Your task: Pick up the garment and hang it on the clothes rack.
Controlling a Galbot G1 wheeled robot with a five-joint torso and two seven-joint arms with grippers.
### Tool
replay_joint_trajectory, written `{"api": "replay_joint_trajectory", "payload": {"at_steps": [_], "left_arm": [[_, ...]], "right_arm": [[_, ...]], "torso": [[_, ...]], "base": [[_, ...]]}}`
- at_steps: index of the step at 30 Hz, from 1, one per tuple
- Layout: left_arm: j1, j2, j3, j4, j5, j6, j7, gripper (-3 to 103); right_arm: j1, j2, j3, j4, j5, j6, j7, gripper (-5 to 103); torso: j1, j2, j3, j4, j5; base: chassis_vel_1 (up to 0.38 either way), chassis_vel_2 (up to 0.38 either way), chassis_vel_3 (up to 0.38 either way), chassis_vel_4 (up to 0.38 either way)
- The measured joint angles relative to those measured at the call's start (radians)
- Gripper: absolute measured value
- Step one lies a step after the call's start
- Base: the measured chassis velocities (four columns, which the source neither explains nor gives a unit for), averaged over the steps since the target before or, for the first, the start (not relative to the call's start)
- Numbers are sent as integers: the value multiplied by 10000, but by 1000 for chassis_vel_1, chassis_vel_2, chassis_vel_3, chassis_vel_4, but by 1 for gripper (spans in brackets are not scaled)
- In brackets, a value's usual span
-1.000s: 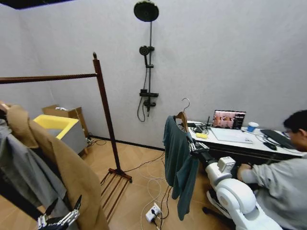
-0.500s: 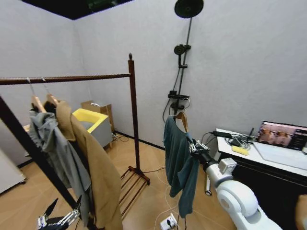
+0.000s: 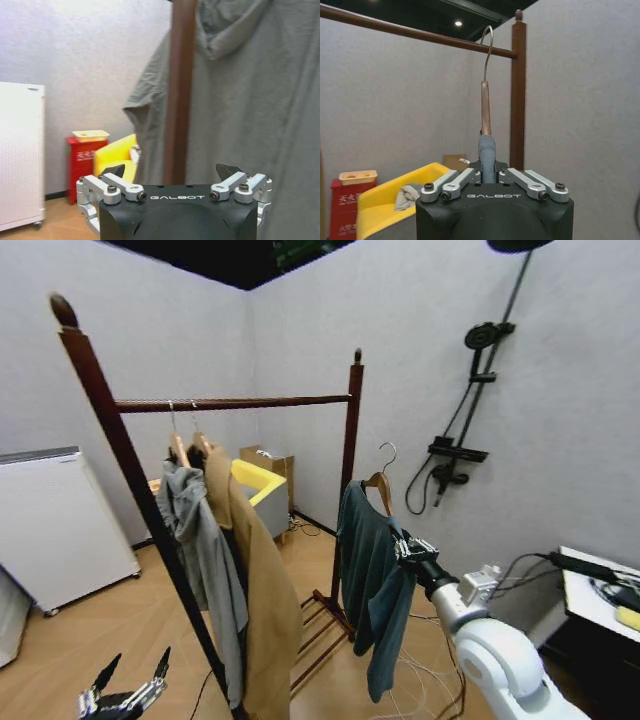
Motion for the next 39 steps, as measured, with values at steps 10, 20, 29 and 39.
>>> {"api": "replay_joint_trajectory", "payload": {"at_steps": [10, 20, 29, 39], "left_arm": [[0, 0, 0, 0, 0, 0, -1, 100], [-1, 0, 0, 0, 0, 0, 0, 100], [0, 0, 0, 1, 0, 0, 0, 100], [0, 0, 0, 0, 0, 0, 0, 100]], "right_arm": [[491, -640, 195, 1640, 654, -355, -3, 10], [3717, -1825, -724, 88, 2974, -1112, -74, 10], [6081, -2153, -2183, -1273, 3661, -1402, -162, 10], [8189, -2320, -4019, -2413, 4740, -2027, 285, 10]], "torso": [[0, 0, -1, 1, -2], [-2, 0, 1, -1, 1], [-1, 0, 1, 0, -2], [0, 0, 1, 1, -3]], "base": [[72, 131, 152, 70], [5, 4, 1, 5], [0, 0, 0, 0], [0, 0, 0, 0]]}}
